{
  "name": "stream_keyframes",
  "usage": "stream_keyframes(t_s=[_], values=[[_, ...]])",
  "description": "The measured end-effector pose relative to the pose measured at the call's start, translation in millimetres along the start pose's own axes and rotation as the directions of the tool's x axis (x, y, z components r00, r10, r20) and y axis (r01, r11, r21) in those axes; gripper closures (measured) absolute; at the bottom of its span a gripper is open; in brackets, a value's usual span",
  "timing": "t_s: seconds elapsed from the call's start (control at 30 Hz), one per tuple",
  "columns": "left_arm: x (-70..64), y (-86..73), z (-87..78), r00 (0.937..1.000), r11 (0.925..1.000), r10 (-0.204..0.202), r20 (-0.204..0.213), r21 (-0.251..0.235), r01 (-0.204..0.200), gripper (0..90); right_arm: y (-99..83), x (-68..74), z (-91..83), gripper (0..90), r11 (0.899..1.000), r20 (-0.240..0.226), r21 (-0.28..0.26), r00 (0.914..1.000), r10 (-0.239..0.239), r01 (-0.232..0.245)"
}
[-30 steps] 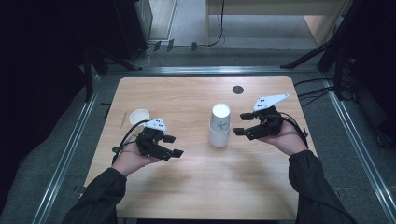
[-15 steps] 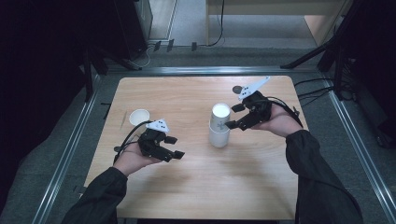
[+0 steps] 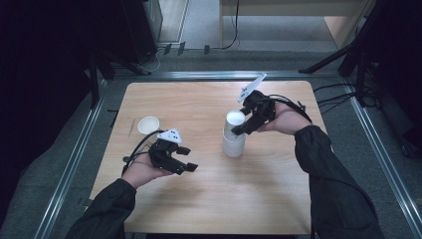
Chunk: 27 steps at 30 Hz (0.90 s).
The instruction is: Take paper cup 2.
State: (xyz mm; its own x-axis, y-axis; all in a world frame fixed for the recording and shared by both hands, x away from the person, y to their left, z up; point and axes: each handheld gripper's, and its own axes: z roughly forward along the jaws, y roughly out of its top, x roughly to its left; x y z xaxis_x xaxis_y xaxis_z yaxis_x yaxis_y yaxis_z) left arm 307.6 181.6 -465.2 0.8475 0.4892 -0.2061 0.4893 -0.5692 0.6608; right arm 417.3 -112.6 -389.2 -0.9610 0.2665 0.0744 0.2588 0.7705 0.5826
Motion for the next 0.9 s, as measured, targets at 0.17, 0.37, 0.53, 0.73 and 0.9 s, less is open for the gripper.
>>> stream_keyframes(t_s=[0.17, 0.37, 0.53, 0.73, 0.9], values=[[-0.3, -0.2, -0.1, 1.0, 1.0, -0.001, 0.001, -0.002, 0.001, 29.5, 8.4, -1.8, 5.5, 25.2, 0.999, 0.0, 0.04, 1.0, -0.004, 0.004], [-0.7, -0.3, -0.3, 1.0, 1.0, 0.0, 0.001, -0.006, 0.0, 29.5, 12.9, -2.1, 5.5, 31.4, 0.998, -0.007, 0.059, 1.0, -0.006, 0.007], [-0.1, -0.2, -1.4, 1.0, 1.0, 0.0, -0.001, -0.007, 0.0, 29.4, 13.5, -2.0, 5.0, 31.9, 0.998, -0.004, 0.067, 1.0, -0.001, 0.001], [0.2, -0.2, -2.0, 1.0, 1.0, -0.003, -0.002, -0.007, 0.003, 29.1, 14.2, -0.8, 4.4, 32.1, 0.997, 0.001, 0.072, 1.0, 0.003, -0.003], [0.1, -0.3, -1.6, 1.0, 1.0, 0.001, -0.003, -0.006, -0.001, 28.9, 16.0, 0.3, 2.2, 32.5, 0.997, 0.009, 0.077, 0.9999, -0.008, 0.008]])
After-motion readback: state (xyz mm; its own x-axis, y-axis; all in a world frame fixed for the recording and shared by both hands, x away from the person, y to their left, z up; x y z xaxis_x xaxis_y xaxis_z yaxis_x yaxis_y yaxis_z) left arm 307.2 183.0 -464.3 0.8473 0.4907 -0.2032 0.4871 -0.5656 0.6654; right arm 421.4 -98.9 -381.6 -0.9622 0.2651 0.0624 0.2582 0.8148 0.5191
